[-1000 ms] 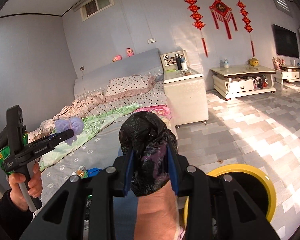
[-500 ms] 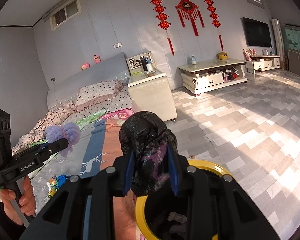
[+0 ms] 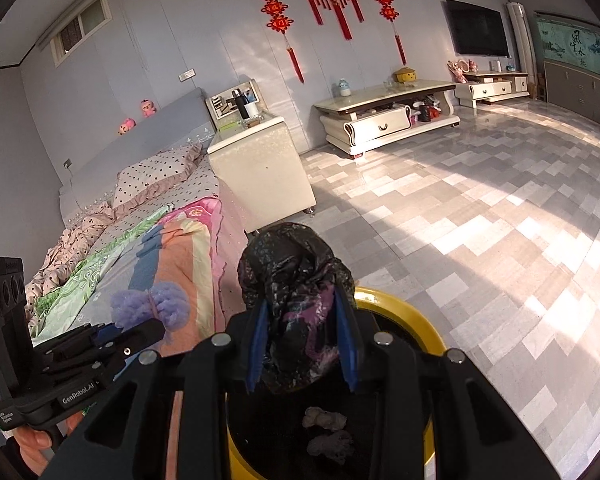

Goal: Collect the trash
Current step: 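Carry both items over the yellow bin and open both tools to drop them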

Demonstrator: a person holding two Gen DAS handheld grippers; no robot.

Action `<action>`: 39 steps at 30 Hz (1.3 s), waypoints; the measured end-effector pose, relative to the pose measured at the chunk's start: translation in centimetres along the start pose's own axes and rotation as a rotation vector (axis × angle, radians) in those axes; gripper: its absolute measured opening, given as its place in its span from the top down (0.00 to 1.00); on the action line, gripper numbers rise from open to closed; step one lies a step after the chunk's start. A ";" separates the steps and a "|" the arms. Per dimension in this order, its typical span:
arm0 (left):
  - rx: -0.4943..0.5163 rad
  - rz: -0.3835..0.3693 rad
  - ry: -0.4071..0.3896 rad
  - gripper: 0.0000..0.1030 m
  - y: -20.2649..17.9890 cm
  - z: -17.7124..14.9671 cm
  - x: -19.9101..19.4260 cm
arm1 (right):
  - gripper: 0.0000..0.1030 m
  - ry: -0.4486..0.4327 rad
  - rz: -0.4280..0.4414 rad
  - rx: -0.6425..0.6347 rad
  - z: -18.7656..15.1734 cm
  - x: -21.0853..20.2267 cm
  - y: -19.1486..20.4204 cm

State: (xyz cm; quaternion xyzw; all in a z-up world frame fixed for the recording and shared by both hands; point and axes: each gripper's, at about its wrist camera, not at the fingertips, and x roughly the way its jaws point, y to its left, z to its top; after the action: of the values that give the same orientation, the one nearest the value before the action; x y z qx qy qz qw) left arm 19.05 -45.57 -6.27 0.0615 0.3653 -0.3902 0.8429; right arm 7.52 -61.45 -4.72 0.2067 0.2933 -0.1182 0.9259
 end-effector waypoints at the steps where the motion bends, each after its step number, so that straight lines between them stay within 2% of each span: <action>1: 0.003 0.001 0.010 0.68 0.1 -0.4 0.5 | 0.72 0.012 -0.004 0.007 -0.2 0.5 -0.3; 6: 0.010 -0.009 0.053 0.67 0.0 -1.6 3.0 | 0.71 0.048 -0.036 0.025 -1.2 1.9 -1.6; 12: 0.001 -0.019 0.059 0.62 0.1 -1.9 3.9 | 0.67 0.034 -0.046 0.032 -1.2 1.3 -1.7; 14: -0.007 -0.024 0.051 0.51 -0.1 -1.9 3.5 | 0.63 0.023 -0.063 0.034 -1.1 0.9 -1.8; 15: -0.010 -0.018 0.041 0.41 0.1 -1.8 3.2 | 0.57 0.020 -0.070 0.033 -1.1 0.8 -1.8; 20: -0.032 -0.011 0.029 0.30 0.8 -1.6 2.1 | 0.48 0.010 -0.100 0.051 -1.1 0.3 -2.2; 21: -0.032 -0.008 0.026 0.28 1.2 -1.6 2.0 | 0.40 0.008 -0.102 0.052 -1.2 0.2 -2.2; 22: -0.031 0.000 0.021 0.26 1.5 -1.7 1.7 | 0.37 0.008 -0.102 0.052 -1.2 0.1 -2.2; 25: -0.027 0.025 -0.003 0.18 2.0 -1.7 0.4 | 0.37 0.005 -0.109 0.043 -1.3 -0.2 -1.9; 28: -0.015 0.073 -0.035 0.14 2.8 -1.6 -1.5 | 0.37 -0.002 -0.088 0.023 -1.5 -0.6 -1.0; 39: -0.051 0.218 -0.095 0.12 10.3 -3.2 -8.4 | 0.36 -0.006 0.004 -0.074 -1.5 -1.4 5.9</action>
State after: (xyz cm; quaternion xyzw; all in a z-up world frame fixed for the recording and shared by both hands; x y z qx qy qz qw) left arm 20.84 -32.10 -4.92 0.0609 0.3259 -0.2892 0.8980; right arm 7.61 -55.40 -3.16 0.1726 0.2944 -0.1062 0.9340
